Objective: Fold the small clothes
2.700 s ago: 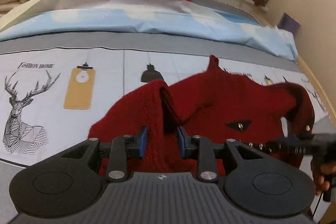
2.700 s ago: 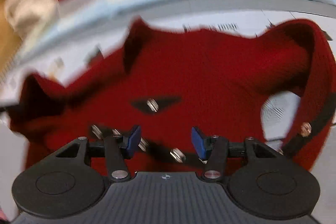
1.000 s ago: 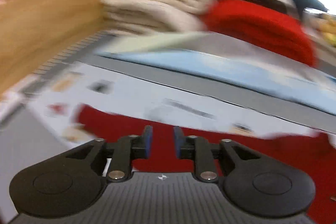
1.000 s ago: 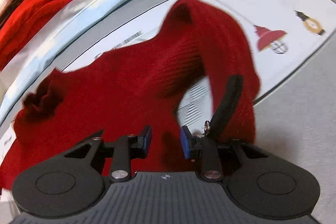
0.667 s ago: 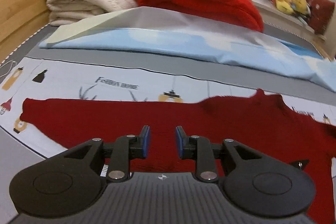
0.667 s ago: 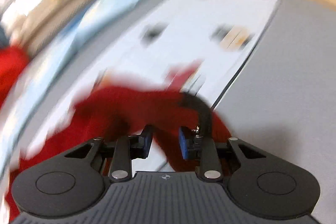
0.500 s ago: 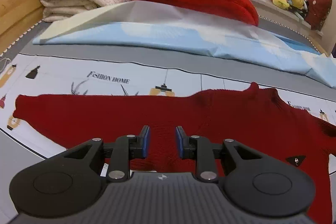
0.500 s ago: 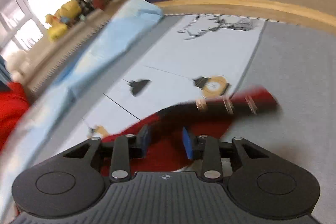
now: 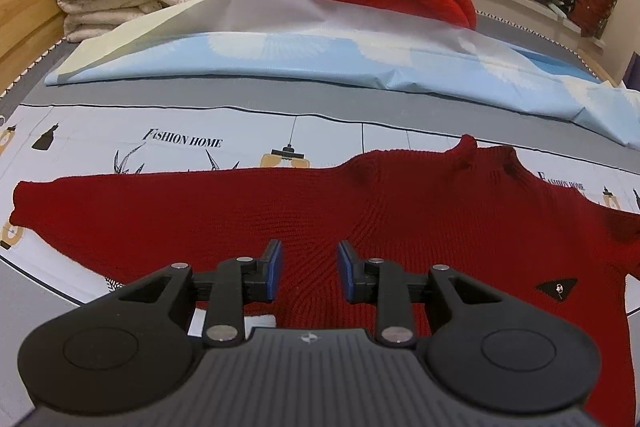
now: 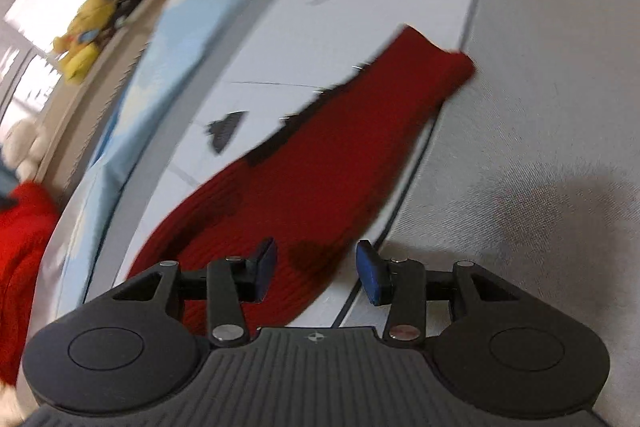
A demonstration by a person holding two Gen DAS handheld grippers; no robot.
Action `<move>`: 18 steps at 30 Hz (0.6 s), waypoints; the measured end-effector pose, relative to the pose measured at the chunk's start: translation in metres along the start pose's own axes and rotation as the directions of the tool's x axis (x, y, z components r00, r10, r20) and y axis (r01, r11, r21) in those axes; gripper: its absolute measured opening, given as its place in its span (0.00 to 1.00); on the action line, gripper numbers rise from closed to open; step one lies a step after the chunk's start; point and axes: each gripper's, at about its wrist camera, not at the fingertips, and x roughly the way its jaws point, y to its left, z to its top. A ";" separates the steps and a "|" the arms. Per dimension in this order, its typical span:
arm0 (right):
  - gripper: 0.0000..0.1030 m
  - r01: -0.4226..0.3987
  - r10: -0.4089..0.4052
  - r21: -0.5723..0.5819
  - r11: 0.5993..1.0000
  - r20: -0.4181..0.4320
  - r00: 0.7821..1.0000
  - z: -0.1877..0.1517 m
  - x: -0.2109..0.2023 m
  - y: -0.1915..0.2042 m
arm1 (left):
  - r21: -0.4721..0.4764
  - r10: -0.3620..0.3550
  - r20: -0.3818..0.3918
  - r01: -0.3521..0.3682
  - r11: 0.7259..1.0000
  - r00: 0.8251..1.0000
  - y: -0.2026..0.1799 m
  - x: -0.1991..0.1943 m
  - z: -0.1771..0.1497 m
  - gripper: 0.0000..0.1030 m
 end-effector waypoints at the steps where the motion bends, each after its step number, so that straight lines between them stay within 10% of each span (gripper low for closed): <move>1: 0.42 0.004 -0.004 0.025 1.000 0.001 1.000 0.002 0.006 -0.005 | 0.000 0.000 -0.002 0.000 1.000 1.000 0.000 0.001 0.000 0.32; 2: 0.36 -0.012 0.011 0.051 0.999 0.012 1.000 0.003 0.009 -0.009 | 0.000 0.000 -0.004 0.000 1.000 1.000 0.000 0.001 0.000 0.32; 3: 0.10 -0.022 0.021 0.053 0.998 0.018 1.000 0.006 0.012 -0.009 | 0.002 -0.001 -0.005 0.001 1.000 1.000 0.000 0.002 0.000 0.32; 10: 0.09 -0.094 0.110 -0.065 0.993 0.303 0.947 0.033 -0.026 0.005 | -0.002 -0.004 -0.015 0.004 1.000 1.000 0.003 0.007 0.001 0.32; 14: 0.15 0.076 -0.070 -0.040 0.996 0.146 0.987 0.027 0.007 -0.008 | -0.053 -0.024 -0.057 0.021 0.998 0.998 0.014 0.015 0.001 0.32; 18: 0.17 0.172 -0.165 -0.049 0.984 0.123 0.979 0.019 0.009 -0.011 | -0.109 -0.031 -0.077 0.022 0.994 0.997 0.028 0.017 0.000 0.32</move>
